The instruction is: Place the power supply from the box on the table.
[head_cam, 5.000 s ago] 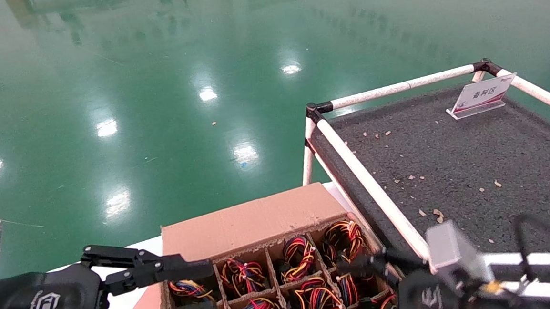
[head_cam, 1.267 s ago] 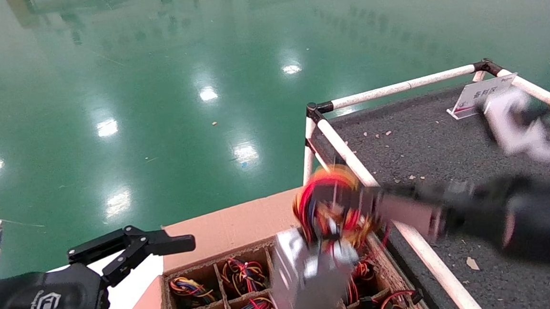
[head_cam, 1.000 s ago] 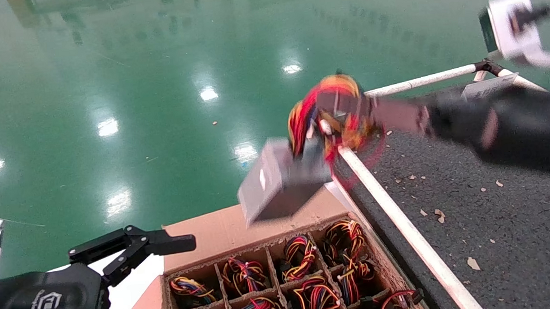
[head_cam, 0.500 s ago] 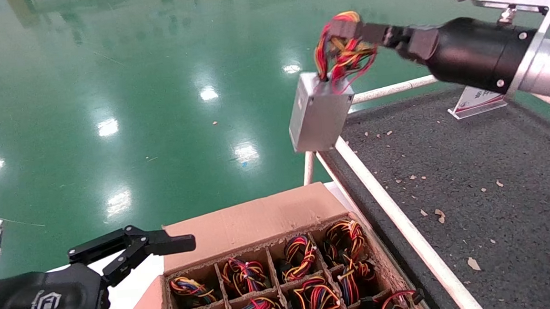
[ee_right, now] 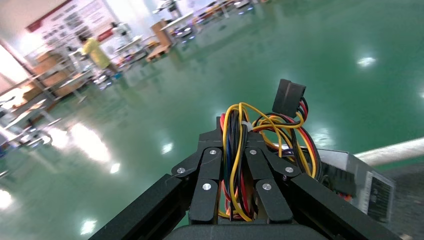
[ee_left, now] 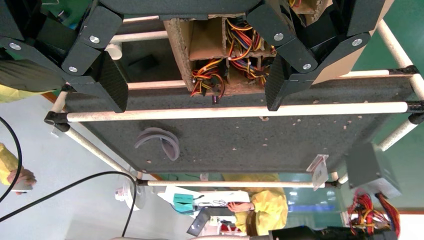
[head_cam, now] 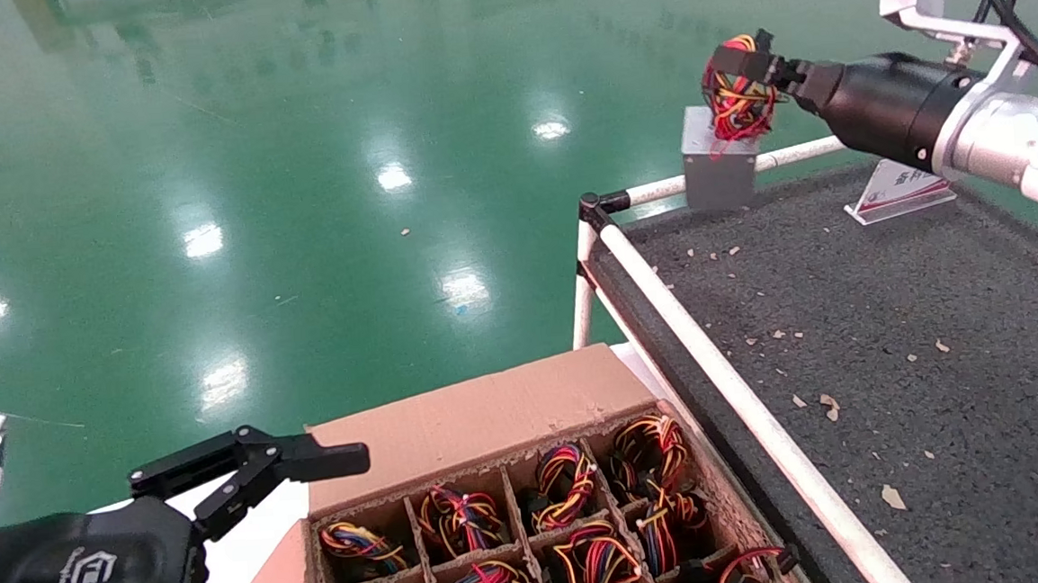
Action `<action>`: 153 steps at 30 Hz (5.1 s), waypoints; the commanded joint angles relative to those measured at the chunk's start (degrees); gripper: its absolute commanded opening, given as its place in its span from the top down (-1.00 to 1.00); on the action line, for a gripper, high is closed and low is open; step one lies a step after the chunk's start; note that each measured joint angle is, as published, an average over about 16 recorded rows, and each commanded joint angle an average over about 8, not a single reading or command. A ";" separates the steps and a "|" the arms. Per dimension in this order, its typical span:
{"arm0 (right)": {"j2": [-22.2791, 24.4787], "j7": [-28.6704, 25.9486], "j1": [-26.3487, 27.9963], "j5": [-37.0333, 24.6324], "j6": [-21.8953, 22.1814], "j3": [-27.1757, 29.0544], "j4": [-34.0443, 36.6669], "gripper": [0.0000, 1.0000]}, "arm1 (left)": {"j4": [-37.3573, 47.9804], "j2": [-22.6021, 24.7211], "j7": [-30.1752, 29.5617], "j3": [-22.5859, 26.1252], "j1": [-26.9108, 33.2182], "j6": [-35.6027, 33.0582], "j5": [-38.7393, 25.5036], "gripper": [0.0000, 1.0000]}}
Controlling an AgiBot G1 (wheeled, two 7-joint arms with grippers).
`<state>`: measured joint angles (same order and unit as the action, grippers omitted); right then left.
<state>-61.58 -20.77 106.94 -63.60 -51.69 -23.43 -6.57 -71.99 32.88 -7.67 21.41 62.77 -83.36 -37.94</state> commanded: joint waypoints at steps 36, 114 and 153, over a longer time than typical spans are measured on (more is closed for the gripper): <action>-8.86 4.55 -2.51 3.69 16.20 2.81 7.14 1.00 | 0.00 0.00 0.01 0.01 0.00 0.00 0.01 -1.00; -4.15 3.34 2.72 0.82 8.65 0.85 15.79 -1.00 | 0.02 -0.01 0.02 0.02 0.00 0.03 0.02 -1.00; -3.36 38.43 20.76 -0.75 -5.88 -3.71 55.15 -1.00 | 0.02 -0.02 0.03 0.03 0.00 0.03 0.03 -1.00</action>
<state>-65.03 17.24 127.19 -64.90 -57.53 -27.29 47.99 -71.96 32.86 -7.64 21.44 62.77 -83.33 -37.91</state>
